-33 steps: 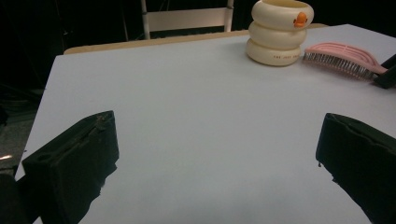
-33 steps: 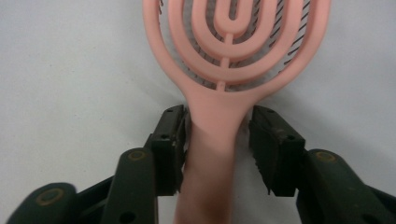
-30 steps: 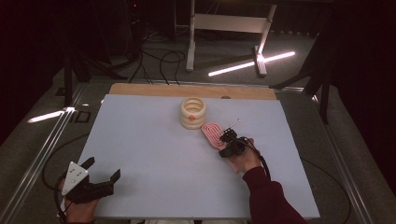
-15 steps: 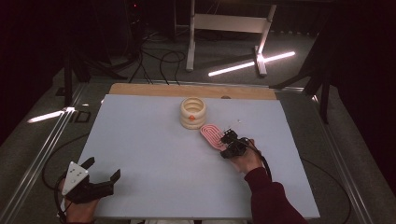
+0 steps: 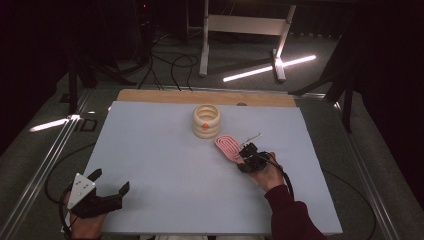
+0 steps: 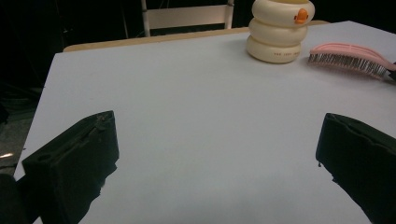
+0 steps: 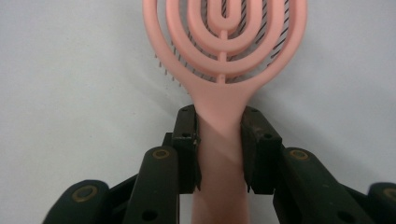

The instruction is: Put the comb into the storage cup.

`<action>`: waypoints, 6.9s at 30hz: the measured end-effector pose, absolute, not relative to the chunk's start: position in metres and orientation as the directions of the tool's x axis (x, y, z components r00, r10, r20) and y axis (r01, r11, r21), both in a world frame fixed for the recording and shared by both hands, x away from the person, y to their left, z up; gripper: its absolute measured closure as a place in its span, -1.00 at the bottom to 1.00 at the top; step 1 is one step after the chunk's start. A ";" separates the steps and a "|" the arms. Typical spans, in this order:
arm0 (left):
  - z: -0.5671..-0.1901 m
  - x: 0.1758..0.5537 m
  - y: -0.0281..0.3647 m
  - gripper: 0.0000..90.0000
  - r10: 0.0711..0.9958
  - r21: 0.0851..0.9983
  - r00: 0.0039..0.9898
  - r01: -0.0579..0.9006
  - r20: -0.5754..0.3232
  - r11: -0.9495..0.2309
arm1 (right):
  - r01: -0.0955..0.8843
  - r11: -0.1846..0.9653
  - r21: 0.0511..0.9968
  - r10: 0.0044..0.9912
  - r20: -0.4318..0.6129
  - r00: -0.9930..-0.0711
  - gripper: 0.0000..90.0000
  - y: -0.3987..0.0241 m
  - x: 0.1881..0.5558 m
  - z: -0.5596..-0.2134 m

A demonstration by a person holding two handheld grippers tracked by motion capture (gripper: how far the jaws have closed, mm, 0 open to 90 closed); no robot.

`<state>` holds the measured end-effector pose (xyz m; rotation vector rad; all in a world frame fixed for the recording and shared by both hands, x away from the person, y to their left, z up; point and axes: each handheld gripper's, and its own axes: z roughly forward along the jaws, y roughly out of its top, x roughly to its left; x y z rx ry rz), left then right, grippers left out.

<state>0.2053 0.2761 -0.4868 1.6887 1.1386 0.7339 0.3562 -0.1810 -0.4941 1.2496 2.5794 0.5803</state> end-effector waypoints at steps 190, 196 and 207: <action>-0.407 0.326 0.107 0.34 0.659 0.813 0.607 0.582 -0.443 0.011 | 0.333 0.546 0.769 0.621 -0.104 -0.777 0.55 -0.088 0.301 -0.432; -0.402 0.324 0.105 0.39 0.640 0.822 0.626 0.569 -0.447 0.018 | 0.343 0.527 0.778 0.627 -0.083 -0.775 0.54 -0.089 0.303 -0.433; -0.400 0.323 0.102 0.41 0.638 0.836 0.640 0.549 -0.427 0.009 | 0.346 0.517 0.783 0.627 -0.072 -0.776 0.51 -0.090 0.305 -0.434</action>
